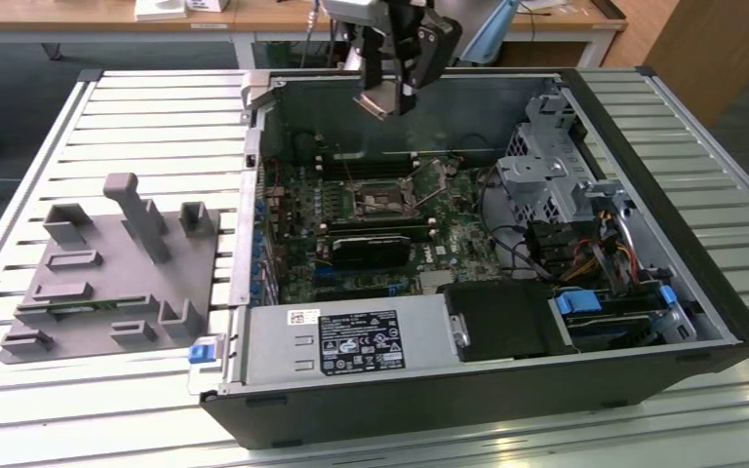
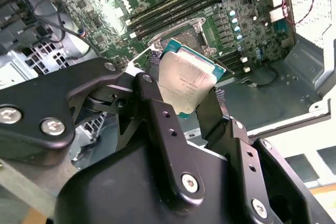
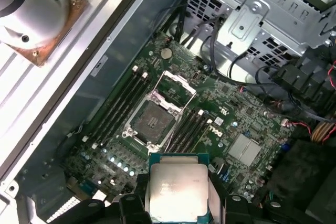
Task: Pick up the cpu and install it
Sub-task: 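Place the cpu into insertion slot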
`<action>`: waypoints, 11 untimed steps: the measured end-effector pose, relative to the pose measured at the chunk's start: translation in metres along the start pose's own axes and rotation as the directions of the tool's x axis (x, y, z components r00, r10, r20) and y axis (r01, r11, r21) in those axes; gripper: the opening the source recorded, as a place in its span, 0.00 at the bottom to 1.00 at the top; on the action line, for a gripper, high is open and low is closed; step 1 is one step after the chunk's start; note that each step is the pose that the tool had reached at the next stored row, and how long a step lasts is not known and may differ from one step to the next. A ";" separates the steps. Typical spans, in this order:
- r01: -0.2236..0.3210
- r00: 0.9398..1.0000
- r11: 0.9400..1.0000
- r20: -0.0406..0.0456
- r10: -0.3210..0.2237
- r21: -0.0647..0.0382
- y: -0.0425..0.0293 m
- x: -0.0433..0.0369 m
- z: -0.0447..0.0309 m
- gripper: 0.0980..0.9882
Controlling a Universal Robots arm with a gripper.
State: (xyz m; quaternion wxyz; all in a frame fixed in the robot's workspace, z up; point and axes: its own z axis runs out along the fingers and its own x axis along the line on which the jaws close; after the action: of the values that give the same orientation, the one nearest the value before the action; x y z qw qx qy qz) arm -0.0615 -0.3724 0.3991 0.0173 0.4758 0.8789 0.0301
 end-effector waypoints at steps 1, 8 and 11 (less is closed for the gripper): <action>-0.012 1.000 1.000 0.001 0.012 0.000 0.0000 0.0000 0.0001 0.49; -0.092 0.996 0.996 0.006 0.092 0.000 0.0000 0.0000 0.0004 0.49; -0.126 0.992 0.992 0.009 0.126 0.000 0.0000 0.0000 0.0006 0.49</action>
State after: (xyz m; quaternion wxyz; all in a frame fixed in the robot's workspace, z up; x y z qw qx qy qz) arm -0.0615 -0.3724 0.3985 0.0192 0.5304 0.8470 0.0290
